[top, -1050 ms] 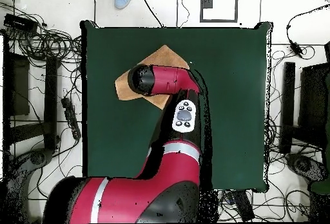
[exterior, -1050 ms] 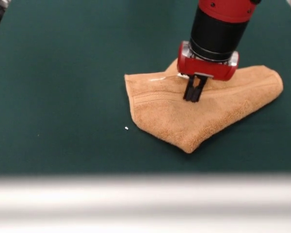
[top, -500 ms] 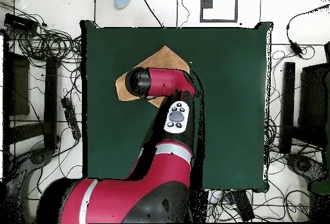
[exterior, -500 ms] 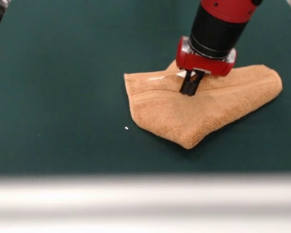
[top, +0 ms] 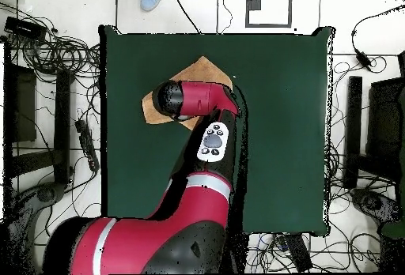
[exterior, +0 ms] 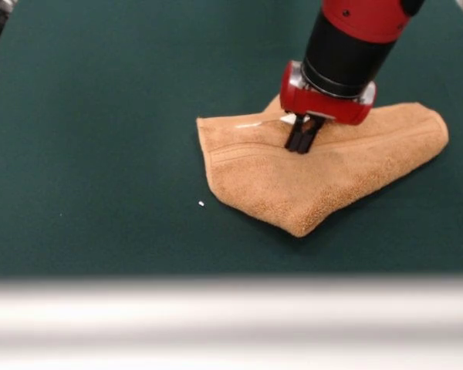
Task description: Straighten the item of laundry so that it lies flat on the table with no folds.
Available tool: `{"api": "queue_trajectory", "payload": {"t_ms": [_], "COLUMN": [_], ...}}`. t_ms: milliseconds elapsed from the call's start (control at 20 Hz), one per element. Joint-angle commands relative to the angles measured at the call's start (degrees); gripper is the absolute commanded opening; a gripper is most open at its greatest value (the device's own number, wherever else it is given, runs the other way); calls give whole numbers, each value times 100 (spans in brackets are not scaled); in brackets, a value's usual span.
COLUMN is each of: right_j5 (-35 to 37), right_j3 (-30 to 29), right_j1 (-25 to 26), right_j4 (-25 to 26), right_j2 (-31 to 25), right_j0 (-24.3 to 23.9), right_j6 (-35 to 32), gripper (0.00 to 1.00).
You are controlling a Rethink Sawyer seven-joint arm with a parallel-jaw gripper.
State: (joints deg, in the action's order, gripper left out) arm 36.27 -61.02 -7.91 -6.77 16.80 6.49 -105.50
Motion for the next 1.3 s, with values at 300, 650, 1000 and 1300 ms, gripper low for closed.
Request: {"api": "queue_trajectory", "payload": {"t_ms": [300,650,1000,1300], "right_j5": [609,792,823,802], "right_j3": [98,478,456,462], "right_j1": [916,1271,1234,1234], "right_j4": [-89,86,291,430], "right_j2": [250,829,905,986], "right_j0": [190,302,228,175], "right_j6": [-1565,-1575,-992,-697], "gripper": [0,0,0,0]}}
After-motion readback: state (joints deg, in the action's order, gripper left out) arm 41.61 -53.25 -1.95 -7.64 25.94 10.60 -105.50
